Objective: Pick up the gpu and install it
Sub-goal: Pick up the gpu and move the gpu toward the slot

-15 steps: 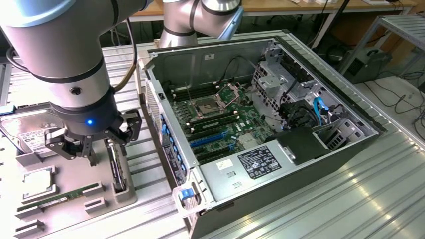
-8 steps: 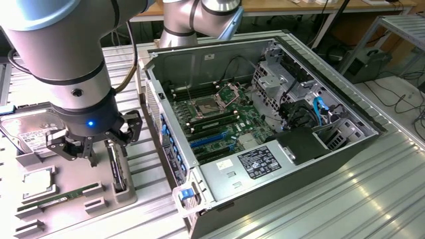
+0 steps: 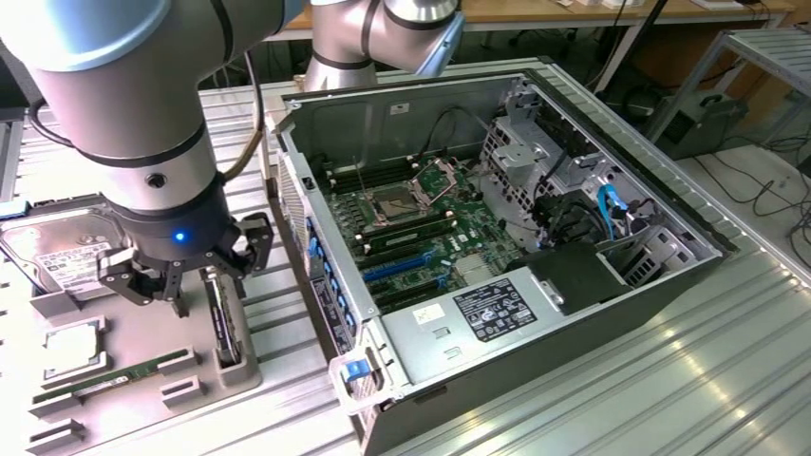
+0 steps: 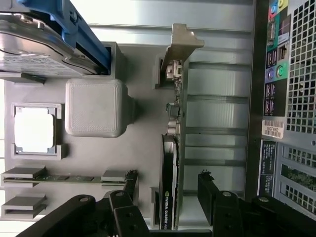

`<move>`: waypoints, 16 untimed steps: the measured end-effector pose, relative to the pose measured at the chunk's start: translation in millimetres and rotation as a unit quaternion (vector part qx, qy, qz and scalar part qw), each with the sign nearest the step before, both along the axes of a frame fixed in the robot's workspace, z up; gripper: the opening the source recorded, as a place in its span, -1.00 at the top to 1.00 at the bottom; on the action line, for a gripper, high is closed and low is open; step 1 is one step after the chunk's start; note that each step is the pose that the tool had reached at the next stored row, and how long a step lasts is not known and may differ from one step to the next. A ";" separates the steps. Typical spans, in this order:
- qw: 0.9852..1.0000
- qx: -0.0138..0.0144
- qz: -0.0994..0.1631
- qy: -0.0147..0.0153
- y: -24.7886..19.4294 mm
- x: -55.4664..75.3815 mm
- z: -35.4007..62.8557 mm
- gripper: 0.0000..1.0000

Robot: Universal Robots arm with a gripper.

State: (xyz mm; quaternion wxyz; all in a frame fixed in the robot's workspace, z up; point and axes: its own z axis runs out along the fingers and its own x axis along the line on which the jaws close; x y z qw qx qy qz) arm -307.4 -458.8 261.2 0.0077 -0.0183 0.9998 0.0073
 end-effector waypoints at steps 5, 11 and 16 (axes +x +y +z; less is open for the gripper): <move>1.000 -0.002 0.000 0.000 1.7 0.1 -7.5 -0.21; 1.000 -0.005 0.000 0.000 7.9 0.0 -17.4 -0.21; 1.000 -0.006 0.000 0.000 10.7 0.0 -24.6 -0.21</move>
